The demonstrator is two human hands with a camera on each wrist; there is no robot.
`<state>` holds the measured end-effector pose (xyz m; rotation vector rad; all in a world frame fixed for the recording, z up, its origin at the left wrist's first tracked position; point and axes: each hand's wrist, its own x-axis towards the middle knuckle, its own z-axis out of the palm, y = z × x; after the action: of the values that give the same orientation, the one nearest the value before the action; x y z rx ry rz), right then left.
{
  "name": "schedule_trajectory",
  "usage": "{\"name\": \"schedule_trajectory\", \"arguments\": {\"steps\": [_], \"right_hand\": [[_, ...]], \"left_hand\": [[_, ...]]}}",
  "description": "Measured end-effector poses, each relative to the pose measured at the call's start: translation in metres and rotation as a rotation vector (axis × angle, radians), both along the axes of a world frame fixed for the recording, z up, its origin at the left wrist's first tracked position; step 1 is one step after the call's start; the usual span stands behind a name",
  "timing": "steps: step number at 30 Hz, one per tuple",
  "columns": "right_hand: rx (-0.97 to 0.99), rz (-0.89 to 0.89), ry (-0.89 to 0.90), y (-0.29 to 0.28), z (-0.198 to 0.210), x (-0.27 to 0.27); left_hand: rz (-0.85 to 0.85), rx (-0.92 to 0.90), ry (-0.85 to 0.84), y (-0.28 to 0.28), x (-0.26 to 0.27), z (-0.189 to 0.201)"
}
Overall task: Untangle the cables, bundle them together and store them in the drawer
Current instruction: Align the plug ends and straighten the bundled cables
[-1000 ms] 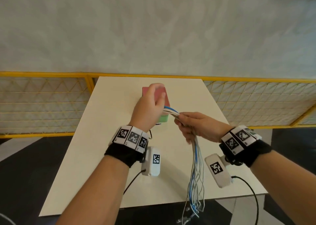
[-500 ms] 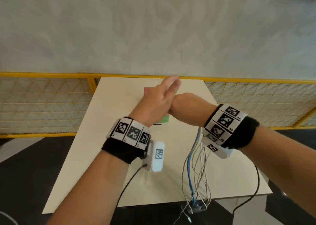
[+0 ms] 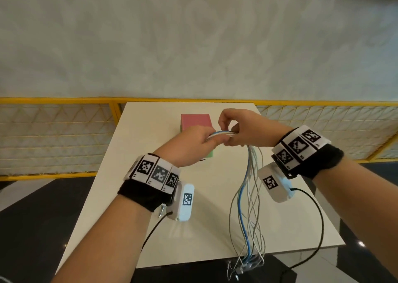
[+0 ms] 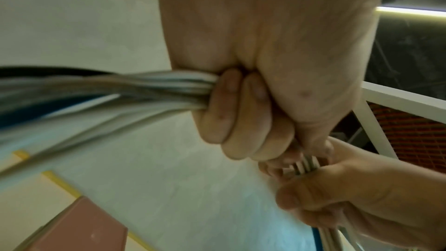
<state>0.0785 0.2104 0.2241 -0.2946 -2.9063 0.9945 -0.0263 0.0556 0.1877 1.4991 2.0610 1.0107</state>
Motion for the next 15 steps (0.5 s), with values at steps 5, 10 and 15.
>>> {"name": "schedule_trajectory", "arguments": {"steps": [5, 10, 15], "right_hand": [[-0.182, -0.145, 0.312, -0.002, -0.030, 0.001], [-0.136, -0.155, 0.338, -0.009, -0.084, 0.004], [0.052, -0.055, 0.000, 0.007, -0.119, 0.005]], "left_hand": [[0.169, 0.366, -0.075, -0.003, -0.001, 0.011], [0.283, 0.641, -0.350, -0.009, -0.013, 0.037], [0.315, 0.784, -0.435, -0.023, -0.025, 0.062]]}}
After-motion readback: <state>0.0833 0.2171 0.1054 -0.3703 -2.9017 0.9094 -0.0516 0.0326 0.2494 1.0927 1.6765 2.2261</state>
